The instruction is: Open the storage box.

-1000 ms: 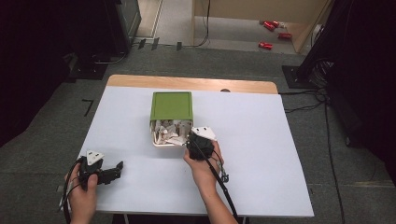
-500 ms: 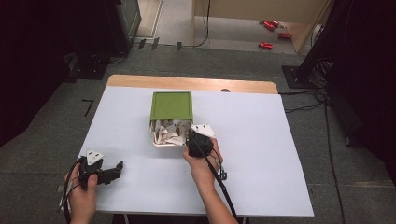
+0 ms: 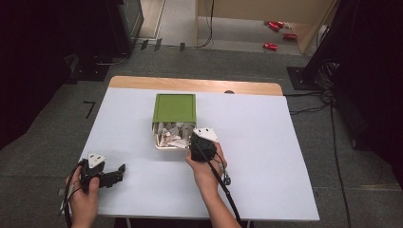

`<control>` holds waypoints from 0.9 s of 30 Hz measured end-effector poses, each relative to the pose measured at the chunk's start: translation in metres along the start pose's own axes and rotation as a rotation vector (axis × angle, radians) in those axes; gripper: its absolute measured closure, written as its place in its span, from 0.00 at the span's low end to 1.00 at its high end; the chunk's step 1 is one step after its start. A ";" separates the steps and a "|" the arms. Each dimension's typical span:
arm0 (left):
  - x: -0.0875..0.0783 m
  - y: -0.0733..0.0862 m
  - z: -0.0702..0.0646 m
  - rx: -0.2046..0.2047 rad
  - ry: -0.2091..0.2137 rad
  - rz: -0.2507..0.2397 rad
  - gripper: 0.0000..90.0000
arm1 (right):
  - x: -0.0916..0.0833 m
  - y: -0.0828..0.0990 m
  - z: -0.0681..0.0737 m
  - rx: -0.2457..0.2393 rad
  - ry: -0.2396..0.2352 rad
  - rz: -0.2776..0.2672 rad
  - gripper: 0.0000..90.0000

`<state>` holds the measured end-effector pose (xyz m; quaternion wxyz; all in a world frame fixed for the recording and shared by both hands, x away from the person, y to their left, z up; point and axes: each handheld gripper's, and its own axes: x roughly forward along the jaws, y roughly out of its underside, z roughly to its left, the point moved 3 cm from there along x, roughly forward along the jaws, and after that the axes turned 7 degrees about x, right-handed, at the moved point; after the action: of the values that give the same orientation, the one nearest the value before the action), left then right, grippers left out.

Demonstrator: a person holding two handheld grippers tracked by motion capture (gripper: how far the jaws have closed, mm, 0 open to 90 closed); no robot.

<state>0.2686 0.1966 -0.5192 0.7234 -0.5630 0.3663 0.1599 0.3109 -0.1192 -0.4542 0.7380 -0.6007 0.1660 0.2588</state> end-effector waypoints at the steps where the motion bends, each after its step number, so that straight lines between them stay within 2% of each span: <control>1: 0.000 0.000 0.000 0.000 0.000 0.000 0.12 | -0.001 0.000 0.000 0.006 -0.001 0.000 0.94; 3: 0.000 0.000 0.000 0.000 0.000 0.000 0.12 | -0.003 0.000 0.000 0.022 -0.007 -0.010 0.93; 12: 0.000 0.000 0.000 0.000 0.000 0.000 0.12 | -0.010 -0.004 0.001 0.029 -0.017 -0.059 0.94; 16: 0.000 0.000 0.000 0.000 0.000 0.000 0.12 | -0.009 -0.007 -0.001 0.031 -0.034 -0.053 0.94; 19: 0.000 0.000 0.000 0.000 0.000 0.000 0.12 | -0.010 -0.006 0.000 0.021 -0.021 -0.054 0.95; 20: 0.000 0.000 0.000 0.000 0.000 0.000 0.12 | -0.012 -0.004 0.002 0.016 -0.020 -0.051 0.99; 24: 0.000 0.000 0.000 0.001 0.000 0.000 0.12 | -0.014 -0.003 0.003 0.000 -0.021 -0.049 0.99; 27: 0.000 0.000 0.000 0.000 0.000 0.000 0.12 | -0.015 -0.003 0.003 0.006 -0.029 -0.043 0.99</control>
<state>0.2687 0.1966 -0.5192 0.7234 -0.5629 0.3664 0.1599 0.3003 -0.1198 -0.4426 0.7475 -0.5980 0.1433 0.2512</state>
